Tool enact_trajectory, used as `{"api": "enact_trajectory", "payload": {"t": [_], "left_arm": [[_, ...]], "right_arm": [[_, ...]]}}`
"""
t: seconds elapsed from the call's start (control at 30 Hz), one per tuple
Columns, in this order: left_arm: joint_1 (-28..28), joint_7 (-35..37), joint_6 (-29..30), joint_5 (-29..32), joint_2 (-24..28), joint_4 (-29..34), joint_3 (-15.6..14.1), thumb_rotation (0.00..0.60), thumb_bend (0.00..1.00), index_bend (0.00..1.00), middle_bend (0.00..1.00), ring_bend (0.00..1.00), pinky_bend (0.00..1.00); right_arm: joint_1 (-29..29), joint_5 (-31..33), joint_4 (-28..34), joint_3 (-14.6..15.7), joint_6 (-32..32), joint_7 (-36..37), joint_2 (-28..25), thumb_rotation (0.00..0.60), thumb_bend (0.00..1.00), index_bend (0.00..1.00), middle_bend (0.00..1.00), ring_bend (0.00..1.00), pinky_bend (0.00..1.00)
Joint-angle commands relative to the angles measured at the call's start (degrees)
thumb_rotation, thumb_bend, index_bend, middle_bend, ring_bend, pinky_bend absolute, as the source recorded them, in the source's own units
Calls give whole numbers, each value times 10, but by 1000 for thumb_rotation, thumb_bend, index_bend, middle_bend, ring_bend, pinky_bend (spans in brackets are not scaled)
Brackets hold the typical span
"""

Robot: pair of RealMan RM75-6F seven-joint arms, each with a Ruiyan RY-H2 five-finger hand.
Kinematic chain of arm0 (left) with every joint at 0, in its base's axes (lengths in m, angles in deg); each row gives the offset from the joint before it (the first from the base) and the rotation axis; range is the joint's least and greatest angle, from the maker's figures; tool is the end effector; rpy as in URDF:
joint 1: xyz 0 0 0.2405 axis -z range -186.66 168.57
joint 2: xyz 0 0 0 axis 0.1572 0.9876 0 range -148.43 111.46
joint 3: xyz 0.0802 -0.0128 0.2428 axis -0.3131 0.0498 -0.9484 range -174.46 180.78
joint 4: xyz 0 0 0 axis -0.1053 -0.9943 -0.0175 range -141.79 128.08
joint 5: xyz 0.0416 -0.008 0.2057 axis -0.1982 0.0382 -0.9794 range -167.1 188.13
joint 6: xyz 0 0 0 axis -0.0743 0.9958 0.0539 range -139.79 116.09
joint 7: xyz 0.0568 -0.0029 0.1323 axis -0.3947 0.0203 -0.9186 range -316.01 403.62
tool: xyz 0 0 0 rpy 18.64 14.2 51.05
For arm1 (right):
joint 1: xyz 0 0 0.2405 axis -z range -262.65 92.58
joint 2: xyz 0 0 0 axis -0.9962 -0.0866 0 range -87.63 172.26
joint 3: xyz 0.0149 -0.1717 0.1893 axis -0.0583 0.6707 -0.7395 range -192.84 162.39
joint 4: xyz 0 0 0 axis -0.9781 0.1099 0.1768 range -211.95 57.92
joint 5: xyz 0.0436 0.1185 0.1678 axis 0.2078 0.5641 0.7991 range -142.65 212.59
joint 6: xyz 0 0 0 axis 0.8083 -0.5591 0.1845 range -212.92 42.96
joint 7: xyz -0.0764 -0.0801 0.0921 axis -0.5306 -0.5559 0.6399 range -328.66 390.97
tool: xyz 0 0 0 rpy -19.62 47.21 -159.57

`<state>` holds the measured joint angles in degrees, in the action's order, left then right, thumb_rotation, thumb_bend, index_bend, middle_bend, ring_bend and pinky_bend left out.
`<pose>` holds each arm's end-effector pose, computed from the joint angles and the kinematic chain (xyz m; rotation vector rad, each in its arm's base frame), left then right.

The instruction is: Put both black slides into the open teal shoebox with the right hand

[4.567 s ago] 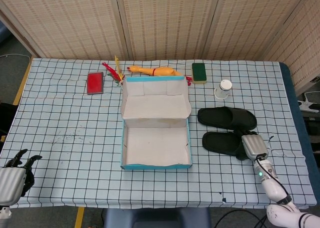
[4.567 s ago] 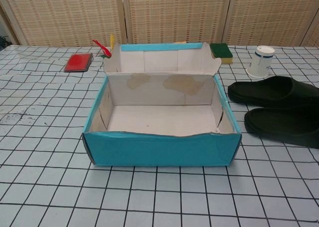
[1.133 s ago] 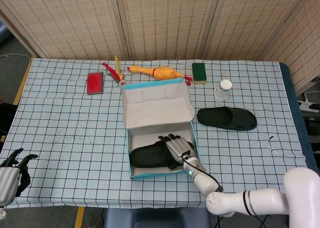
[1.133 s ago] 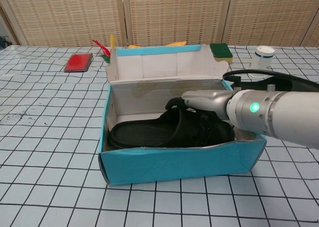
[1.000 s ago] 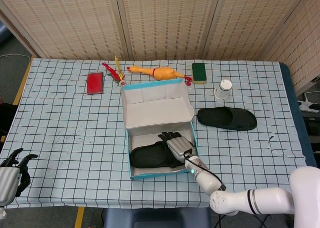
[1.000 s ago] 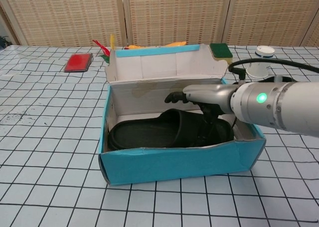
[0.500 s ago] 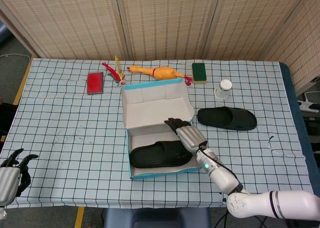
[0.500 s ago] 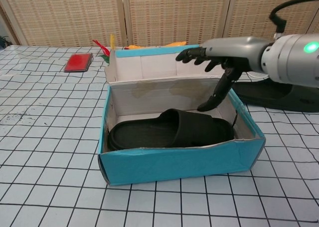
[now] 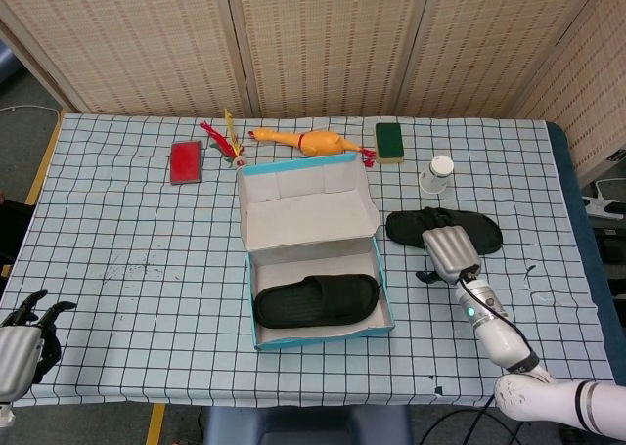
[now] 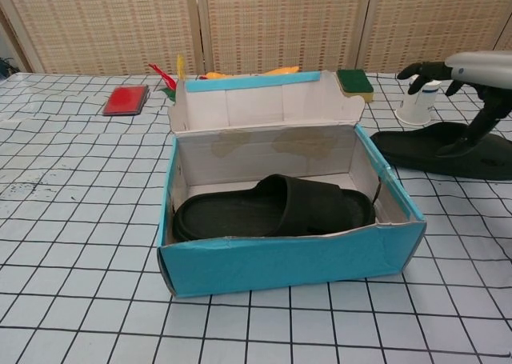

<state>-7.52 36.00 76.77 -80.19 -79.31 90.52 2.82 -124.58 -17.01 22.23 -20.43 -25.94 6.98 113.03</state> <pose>-0.2976 0.1507 0.1657 -1.4522 -0.8196 -0.8305 -0.2011 -0.3262 0.0681 1.7309 -1.0008 0.7021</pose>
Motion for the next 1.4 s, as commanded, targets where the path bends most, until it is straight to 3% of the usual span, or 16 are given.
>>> {"api": "enact_trajectory", "payload": {"t": [0.03, 0.43, 0.53, 0.73, 1.4], "left_arm": [[0, 2, -1, 2, 0, 0, 0, 600, 636, 293, 118, 132, 372], [2, -5, -8, 4, 0, 1, -2, 600, 636, 293, 118, 134, 372], [3, -10, -12, 7, -2, 1, -2, 600, 636, 293, 118, 134, 371], [4, -13, -15, 9, -1, 1, -2, 600, 636, 293, 119, 134, 372], [4, -15, -14, 9, -1, 1, -3, 600, 636, 293, 119, 134, 372]], "right_arm": [[10, -8, -51, 5, -30, 41, 0, 600, 102, 38, 122, 0, 87], [9, 34, -174, -19, -72, 79, 38, 600, 102, 22, 121, 0, 68], [-3, 47, -257, -32, -125, 117, 76, 600, 102, 22, 121, 0, 68], [-12, 35, -346, -41, -161, 149, 128, 600, 102, 11, 119, 0, 59], [-20, 18, -448, -48, -196, 148, 197, 600, 102, 11, 118, 0, 58]]}}
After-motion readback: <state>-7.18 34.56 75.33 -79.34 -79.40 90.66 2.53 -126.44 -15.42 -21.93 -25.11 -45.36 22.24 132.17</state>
